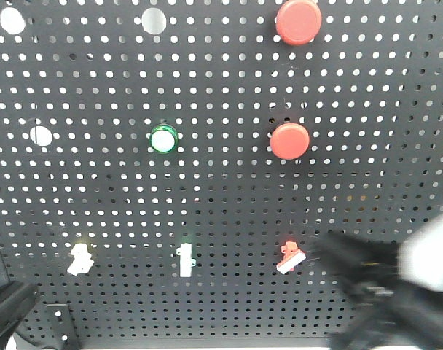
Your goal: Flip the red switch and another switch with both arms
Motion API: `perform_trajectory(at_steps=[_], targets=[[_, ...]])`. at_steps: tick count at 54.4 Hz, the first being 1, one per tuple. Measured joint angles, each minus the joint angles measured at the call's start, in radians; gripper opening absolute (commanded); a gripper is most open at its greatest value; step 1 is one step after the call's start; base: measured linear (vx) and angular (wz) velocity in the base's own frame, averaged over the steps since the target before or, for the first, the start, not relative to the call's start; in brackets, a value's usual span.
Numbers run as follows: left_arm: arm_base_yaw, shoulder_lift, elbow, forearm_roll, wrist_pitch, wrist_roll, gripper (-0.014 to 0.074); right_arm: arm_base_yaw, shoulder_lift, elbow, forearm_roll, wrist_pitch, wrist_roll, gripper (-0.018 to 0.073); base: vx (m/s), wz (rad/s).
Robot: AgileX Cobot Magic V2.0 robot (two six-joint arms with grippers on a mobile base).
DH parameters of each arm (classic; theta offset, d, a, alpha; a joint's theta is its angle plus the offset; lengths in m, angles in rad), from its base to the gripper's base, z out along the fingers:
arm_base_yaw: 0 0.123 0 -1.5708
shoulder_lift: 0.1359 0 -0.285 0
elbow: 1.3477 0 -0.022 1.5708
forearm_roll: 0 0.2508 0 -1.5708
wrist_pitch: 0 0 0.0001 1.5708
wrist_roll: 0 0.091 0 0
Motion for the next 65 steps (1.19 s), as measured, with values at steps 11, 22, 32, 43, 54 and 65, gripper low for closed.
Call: perform_trajectory(at_steps=[11, 22, 32, 43, 54, 65], targets=[[0.0, 0.0, 0.0, 0.0, 0.001, 0.0, 0.0003, 0.0, -0.044, 0.0, 0.0, 0.06, -0.001, -0.0006, 0.0, 0.0], [0.0, 0.0, 0.0, 0.0, 0.001, 0.0, 0.0003, 0.0, -0.044, 0.0, 0.0, 0.066, -0.001, -0.0006, 0.0, 0.0], [0.0, 0.0, 0.0, 0.0, 0.001, 0.0, 0.0003, 0.0, -0.044, 0.0, 0.0, 0.066, -0.001, -0.0006, 0.0, 0.0], [0.0, -0.001, 0.0, 0.0, 0.007, 0.0, 0.0003, 0.0, -0.044, 0.0, 0.0, 0.066, -0.001, -0.0006, 0.0, 0.0], [0.039, -0.142, 0.051, 0.091, 0.104, 0.033, 0.0003, 0.0, -0.047, 0.0, 0.0, 0.066, -0.001, -0.0006, 0.0, 0.0], [0.188, -0.456, 0.261, 0.075, 0.158, 0.034, 0.0003, 0.0, -0.047, 0.0, 0.0, 0.066, -0.002, -0.0006, 0.0, 0.0]])
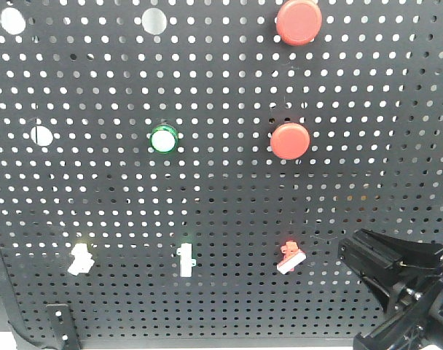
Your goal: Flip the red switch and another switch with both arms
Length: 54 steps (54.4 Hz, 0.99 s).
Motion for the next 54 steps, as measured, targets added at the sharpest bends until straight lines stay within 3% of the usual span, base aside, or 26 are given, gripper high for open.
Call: perform_trajectory(at_steps=[7, 18, 31, 54], targets=[[0.057, -0.204, 0.136, -0.032, 0.036, 0.0, 0.0003, 0.0, 0.0, 0.0, 0.0, 0.0, 0.0, -0.0006, 0.0, 0.0], [0.075, -0.437, 0.145, -0.06, 0.195, 0.0, 0.0003, 0.0, 0.0, 0.0, 0.0, 0.0, 0.0, -0.0006, 0.0, 0.0], [0.077, -0.452, 0.145, -0.061, 0.277, 0.0, 0.0003, 0.0, 0.0, 0.0, 0.0, 0.0, 0.0, -0.0006, 0.0, 0.0], [0.077, -0.452, 0.145, -0.061, 0.281, 0.0, 0.0003, 0.0, 0.0, 0.0, 0.0, 0.0, 0.0, -0.0006, 0.0, 0.0]])
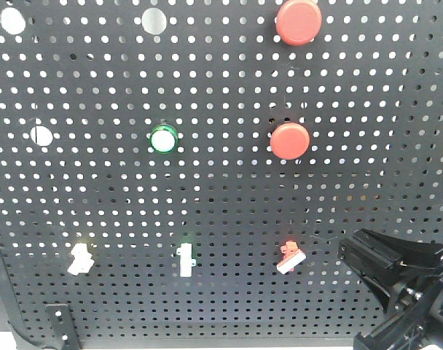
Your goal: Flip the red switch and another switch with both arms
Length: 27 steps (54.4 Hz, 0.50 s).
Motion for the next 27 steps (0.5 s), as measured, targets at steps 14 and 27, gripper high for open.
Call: perform_trajectory(at_steps=[14, 27], targets=[[0.0, 0.0, 0.0, 0.0, 0.001, 0.0, 0.0003, 0.0, -0.056, 0.003, -0.001, 0.123, -0.046, -0.0006, 0.0, 0.0], [0.0, 0.0, 0.0, 0.0, 0.001, 0.0, 0.0003, -0.125, -0.344, 0.004, 0.038, 0.595, -0.092, -0.0006, 0.0, 0.0]])
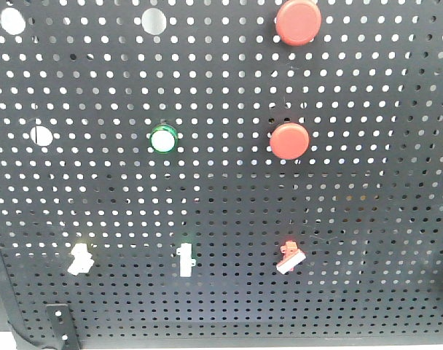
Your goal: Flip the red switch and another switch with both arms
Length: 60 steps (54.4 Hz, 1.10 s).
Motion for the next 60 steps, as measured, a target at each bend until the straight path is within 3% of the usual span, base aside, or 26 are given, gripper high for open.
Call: perform_trajectory(at_steps=[8, 16, 20, 27, 34, 42, 60], targets=[[0.0, 0.0, 0.0, 0.0, 0.0, 0.0, 0.0003, -0.178, -0.142, 0.046, 0.096, 0.106, -0.136, -0.0006, 0.0, 0.0], [0.0, 0.0, 0.0, 0.0, 0.0, 0.0, 0.0003, -0.32, -0.294, 0.226, 0.315, 0.002, -0.274, -0.0006, 0.0, 0.0], [0.0, 0.0, 0.0, 0.0, 0.0, 0.0, 0.0003, -0.355, -0.365, 0.334, 0.392, -0.049, -0.31, -0.0006, 0.0, 0.0], [0.0, 0.0, 0.0, 0.0, 0.0, 0.0, 0.0003, -0.365, -0.479, 0.5, 0.47, -0.109, -0.31, -0.0006, 0.0, 0.0], [0.0, -0.001, 0.0, 0.0, 0.001, 0.0, 0.0003, -0.316, -0.55, 0.62, 0.484, -0.137, -0.277, -0.0006, 0.0, 0.0], [0.0, -0.001, 0.001, 0.0, 0.003, 0.0, 0.0003, -0.256, -0.558, 0.638, 0.476, -0.134, -0.269, -0.0006, 0.0, 0.0], [0.0, -0.001, 0.001, 0.0, 0.003, 0.0, 0.0003, -0.259, -0.558, 0.638, 0.445, -0.132, -0.267, -0.0006, 0.0, 0.0]])
